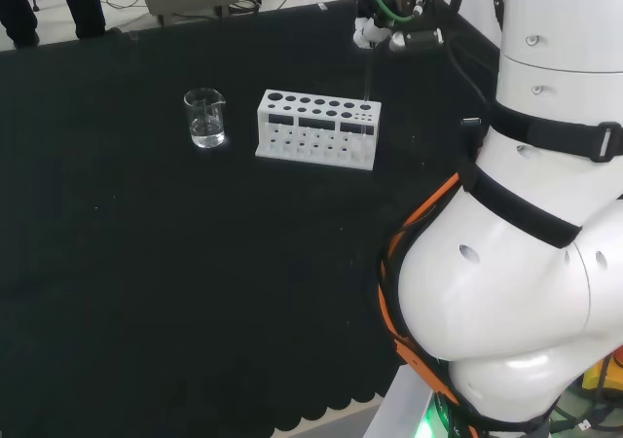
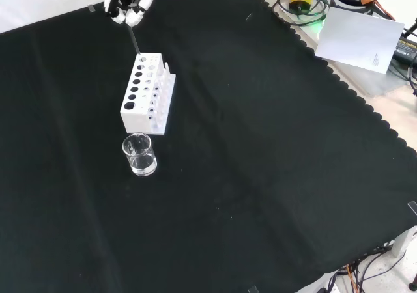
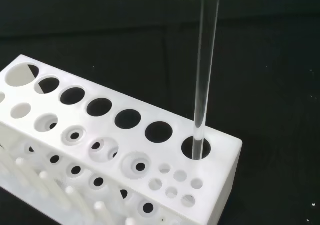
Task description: Take the glass rod from the white test tube rack.
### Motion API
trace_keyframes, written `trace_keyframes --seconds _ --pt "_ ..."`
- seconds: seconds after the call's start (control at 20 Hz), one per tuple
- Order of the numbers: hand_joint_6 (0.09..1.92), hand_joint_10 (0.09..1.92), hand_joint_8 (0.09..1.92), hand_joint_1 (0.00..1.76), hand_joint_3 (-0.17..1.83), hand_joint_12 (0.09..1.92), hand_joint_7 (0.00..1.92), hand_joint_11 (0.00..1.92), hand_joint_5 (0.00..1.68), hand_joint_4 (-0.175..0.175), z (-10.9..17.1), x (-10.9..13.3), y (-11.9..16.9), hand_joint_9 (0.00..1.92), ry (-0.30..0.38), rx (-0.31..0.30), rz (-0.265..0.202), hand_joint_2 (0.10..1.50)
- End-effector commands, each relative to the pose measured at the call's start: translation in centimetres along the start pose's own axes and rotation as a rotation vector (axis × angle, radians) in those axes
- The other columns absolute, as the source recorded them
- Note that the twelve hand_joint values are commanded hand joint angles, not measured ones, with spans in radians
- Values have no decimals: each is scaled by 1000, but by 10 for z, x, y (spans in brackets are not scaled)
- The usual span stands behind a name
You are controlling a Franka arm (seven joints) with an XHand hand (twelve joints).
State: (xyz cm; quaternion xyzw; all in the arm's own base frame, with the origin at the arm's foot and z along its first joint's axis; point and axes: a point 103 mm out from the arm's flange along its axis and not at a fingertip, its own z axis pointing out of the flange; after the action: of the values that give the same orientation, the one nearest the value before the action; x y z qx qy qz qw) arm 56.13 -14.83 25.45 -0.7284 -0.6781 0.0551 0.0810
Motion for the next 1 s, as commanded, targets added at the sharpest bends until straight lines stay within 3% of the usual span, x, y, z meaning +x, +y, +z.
trace_keyframes --seconds 0.05,0.25,0.45,0.55,0.65,0.85,1.0 --pt "1162 934 1104 1135 61 983 1084 1920 874 -175 -1 0 -1 1695 1 -1 3 1135" --pt "1141 930 1109 1141 43 976 1100 1920 889 -175 0 2 -2 1702 22 -36 5 1136" --pt "800 1007 1157 1269 40 832 1075 1768 979 -175 -9 7 -9 1616 62 -176 19 1083" --pt "814 1014 1211 1288 487 808 1109 1714 1023 -175 -19 11 -13 1595 56 -222 19 846" --pt "854 1013 1244 1297 732 795 1133 1686 1040 -175 -31 15 -17 1579 43 -252 14 716" --pt "861 994 1239 1305 845 773 1159 1659 1062 -175 -50 23 -30 1563 21 -286 10 648" --pt "844 973 1226 1307 851 755 1166 1655 1074 -175 -64 28 -37 1566 48 -296 16 640"
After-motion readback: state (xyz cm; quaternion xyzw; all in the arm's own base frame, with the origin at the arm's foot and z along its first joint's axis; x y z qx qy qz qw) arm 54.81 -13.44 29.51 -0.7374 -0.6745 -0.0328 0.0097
